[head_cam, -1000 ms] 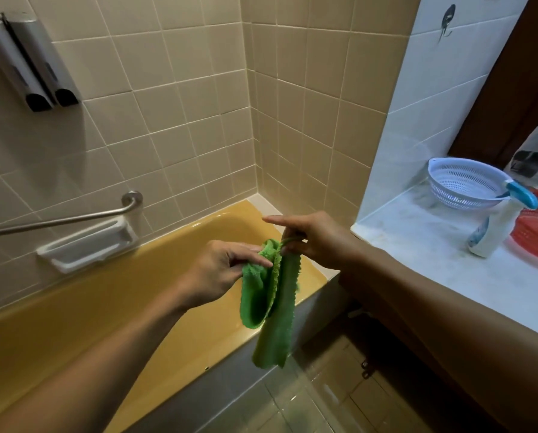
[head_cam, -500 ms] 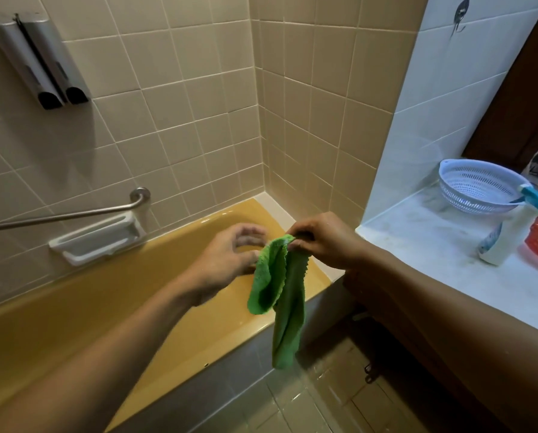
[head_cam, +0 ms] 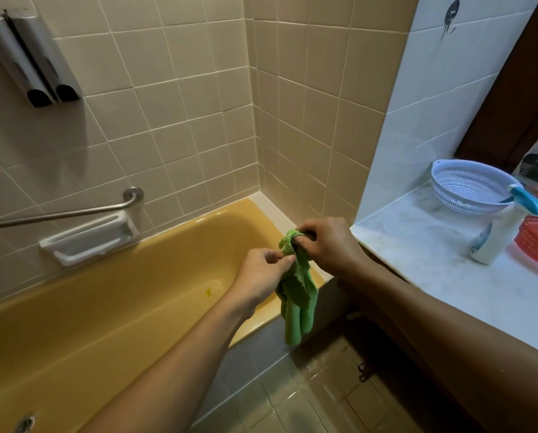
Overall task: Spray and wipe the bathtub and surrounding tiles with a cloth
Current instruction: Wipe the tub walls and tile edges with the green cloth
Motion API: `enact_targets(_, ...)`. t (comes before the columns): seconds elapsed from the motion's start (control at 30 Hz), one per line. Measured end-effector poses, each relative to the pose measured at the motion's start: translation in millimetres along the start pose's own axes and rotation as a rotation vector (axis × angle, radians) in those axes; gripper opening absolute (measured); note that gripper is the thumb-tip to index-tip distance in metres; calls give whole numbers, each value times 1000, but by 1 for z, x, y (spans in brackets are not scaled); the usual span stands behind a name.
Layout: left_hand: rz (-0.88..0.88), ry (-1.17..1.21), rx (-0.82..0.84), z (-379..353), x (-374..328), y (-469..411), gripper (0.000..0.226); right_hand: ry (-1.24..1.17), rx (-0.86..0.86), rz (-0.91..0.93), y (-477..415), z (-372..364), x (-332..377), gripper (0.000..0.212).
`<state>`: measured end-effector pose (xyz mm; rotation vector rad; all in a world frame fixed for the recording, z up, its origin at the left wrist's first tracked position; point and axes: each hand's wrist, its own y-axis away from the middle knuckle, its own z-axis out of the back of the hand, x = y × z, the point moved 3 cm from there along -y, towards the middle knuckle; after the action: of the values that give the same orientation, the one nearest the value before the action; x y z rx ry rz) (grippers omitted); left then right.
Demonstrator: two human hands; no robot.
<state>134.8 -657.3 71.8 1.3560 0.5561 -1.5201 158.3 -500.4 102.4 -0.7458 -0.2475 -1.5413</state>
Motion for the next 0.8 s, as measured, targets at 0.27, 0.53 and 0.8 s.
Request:
enact_targets(0.27,-223,-2,6,-19,-6,-11,24,-77,72,-103,-3,5,-25,5)
enact_targets(0.53,-202,-425,290,-9,-24,-28,21,172,310,239,-9,16,-40,47)
enact_targets(0.8,-136,-421,-49,1,-11,-39,15,174,159,383,-28,12,-37,13)
